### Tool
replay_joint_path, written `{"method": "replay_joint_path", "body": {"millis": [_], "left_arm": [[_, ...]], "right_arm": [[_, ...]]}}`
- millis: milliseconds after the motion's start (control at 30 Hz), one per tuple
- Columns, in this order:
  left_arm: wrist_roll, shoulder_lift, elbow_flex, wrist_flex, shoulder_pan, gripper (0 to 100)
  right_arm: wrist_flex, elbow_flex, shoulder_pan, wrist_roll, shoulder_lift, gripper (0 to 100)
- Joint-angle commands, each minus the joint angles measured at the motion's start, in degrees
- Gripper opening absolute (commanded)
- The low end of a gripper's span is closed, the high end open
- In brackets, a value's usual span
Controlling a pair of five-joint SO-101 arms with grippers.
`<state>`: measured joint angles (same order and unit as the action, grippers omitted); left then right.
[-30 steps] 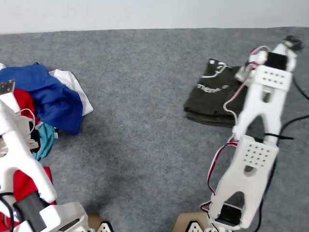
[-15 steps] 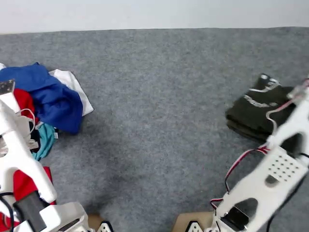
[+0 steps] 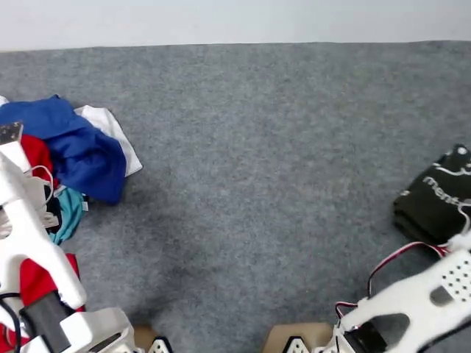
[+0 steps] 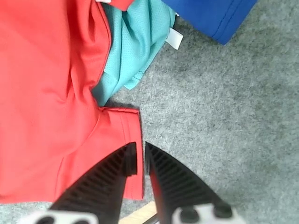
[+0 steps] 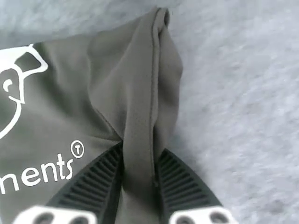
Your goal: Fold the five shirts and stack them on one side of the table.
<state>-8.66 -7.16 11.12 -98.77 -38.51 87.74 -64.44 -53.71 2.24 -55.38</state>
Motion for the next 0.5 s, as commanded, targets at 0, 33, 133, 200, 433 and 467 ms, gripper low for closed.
{"method": "replay_joint_path", "body": {"millis": [0,33,133,200,433,467], "left_arm": [[0.4,-2.9,-0.2,-1.6,0.4,5],[0.4,-2.9,-0.2,-1.6,0.4,5],[0.4,-2.9,-0.2,-1.6,0.4,5],[0.4,-2.9,-0.2,-1.6,0.4,5],[0.4,-2.9,-0.2,-1.6,0.4,5],[0.4,-2.9,-0.2,-1.6,0.4,5]], "right_arm": [[-2.8,-3.3,-2.7,-2.3,-0.1,1.0],[-3.4,-3.3,-3.2,-2.5,-0.6,1.0],[-4.6,-3.3,-5.1,-3.6,-1.1,1.0],[-4.5,-3.3,-5.6,-4.4,-1.2,1.0],[-1.6,-4.0,-5.4,-5.3,-0.2,8.0],[0.0,-5.0,-5.4,-5.1,0.0,12.1]]}}
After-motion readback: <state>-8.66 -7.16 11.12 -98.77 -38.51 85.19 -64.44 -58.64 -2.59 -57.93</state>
